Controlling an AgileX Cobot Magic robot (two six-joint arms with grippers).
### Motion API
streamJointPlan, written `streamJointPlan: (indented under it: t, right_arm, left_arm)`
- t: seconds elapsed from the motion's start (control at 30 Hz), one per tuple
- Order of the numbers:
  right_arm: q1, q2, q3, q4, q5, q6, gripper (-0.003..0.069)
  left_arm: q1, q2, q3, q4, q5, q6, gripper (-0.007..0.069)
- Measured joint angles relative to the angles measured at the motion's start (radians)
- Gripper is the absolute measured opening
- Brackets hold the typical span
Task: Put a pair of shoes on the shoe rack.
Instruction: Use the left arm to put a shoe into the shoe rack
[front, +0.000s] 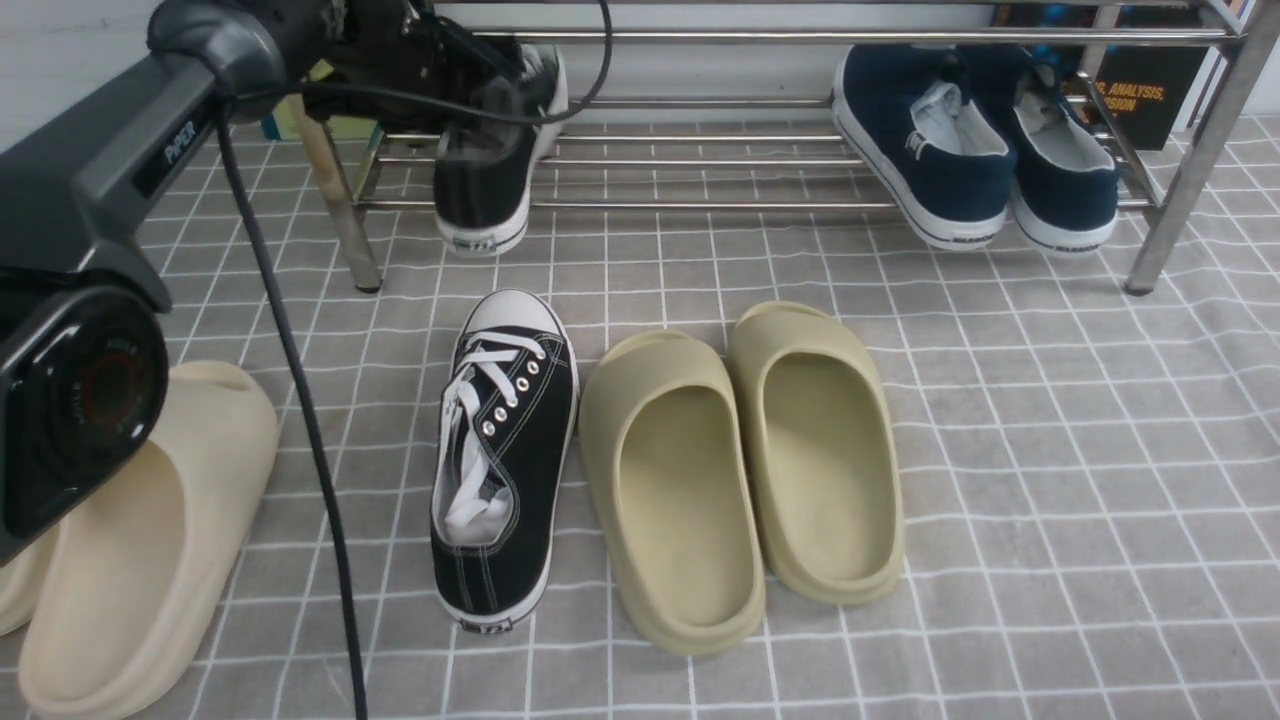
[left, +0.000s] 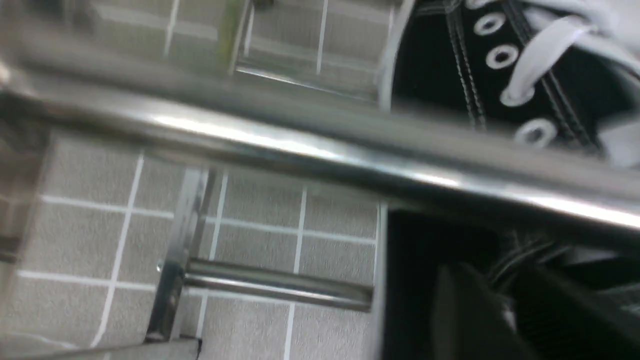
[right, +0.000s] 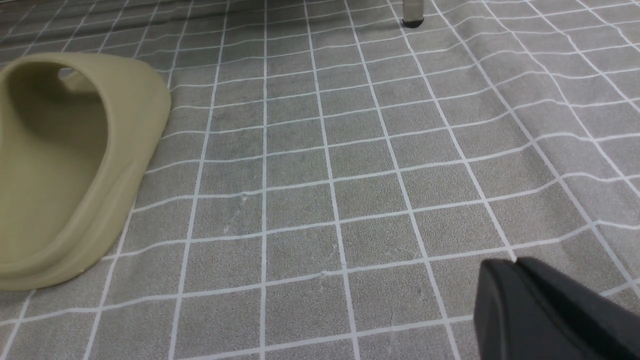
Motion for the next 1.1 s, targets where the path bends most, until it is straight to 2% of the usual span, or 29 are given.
streamJointPlan:
  t: [0.03,0.1,0.17,0.27,0.37,0.4,0.43,0.47,0.5,0.57,0.73,0.83,0.97,1.1]
  right_arm:
    - [0.0,0.0,0.0,0.0,0.0,0.0,0.0047]
    - [0.0,0.0,0.0,0.0,0.0,0.0,0.0047]
    - [0.0,0.0,0.0,0.0,0.0,0.0,0.0047]
    - [0.0,0.0,0.0,0.0,0.0,0.0,0.0047]
    - [0.0,0.0,0.0,0.0,0.001,0.0,0.0047]
    - [0.0,0.0,0.0,0.0,0.001,0.0,0.0047]
    - [0.0,0.0,0.0,0.0,0.001,0.0,0.0047]
    - [0.0,0.0,0.0,0.0,0.001,0.0,0.0047]
    - [0.0,0.0,0.0,0.0,0.001,0.0,0.0047]
    - [0.0,0.0,0.0,0.0,0.001,0.0,0.0047]
    - [0.0,0.0,0.0,0.0,0.001,0.0,0.0047]
    - [0.0,0.0,0.0,0.0,0.001,0.0,0.0047]
    - [0.0,0.0,0.0,0.0,0.001,0.0,0.0047]
    - [0.0,0.0,0.0,0.0,0.001,0.0,0.0047]
  left_arm:
    - [0.0,-0.001,-0.001,0.001,-0.005,-0.012,0.0283]
    - [0.0,-0.007,-0.002,0.002,0.017,-0.023,0.0361]
    - [0.0,-0.024,-0.002,0.001,0.068,-0.024,0.0394]
    - [0.0,-0.065,-0.002,-0.001,0.16,-0.008,0.0392]
    - [0.0,-0.117,-0.002,-0.023,0.295,0.051,0.0301]
    - [0.0,-0.121,-0.002,-0.03,0.305,0.063,0.0292]
    - [0.0,-0.129,-0.004,-0.056,0.386,0.105,0.0209]
    - [0.0,-0.129,-0.007,-0.083,0.416,0.132,0.0174]
    - [0.0,-0.122,-0.007,-0.127,0.467,0.183,0.009]
    - [0.0,-0.101,-0.007,-0.177,0.493,0.239,-0.0001]
    - [-0.001,-0.012,-0.007,-0.234,0.478,0.299,-0.0014]
    - [-0.001,0.002,-0.006,-0.201,0.419,0.274,-0.0014]
    - [-0.002,0.004,-0.006,-0.133,0.309,0.175,-0.0014]
    - [-0.002,0.004,-0.006,-0.122,0.263,0.144,-0.0014]
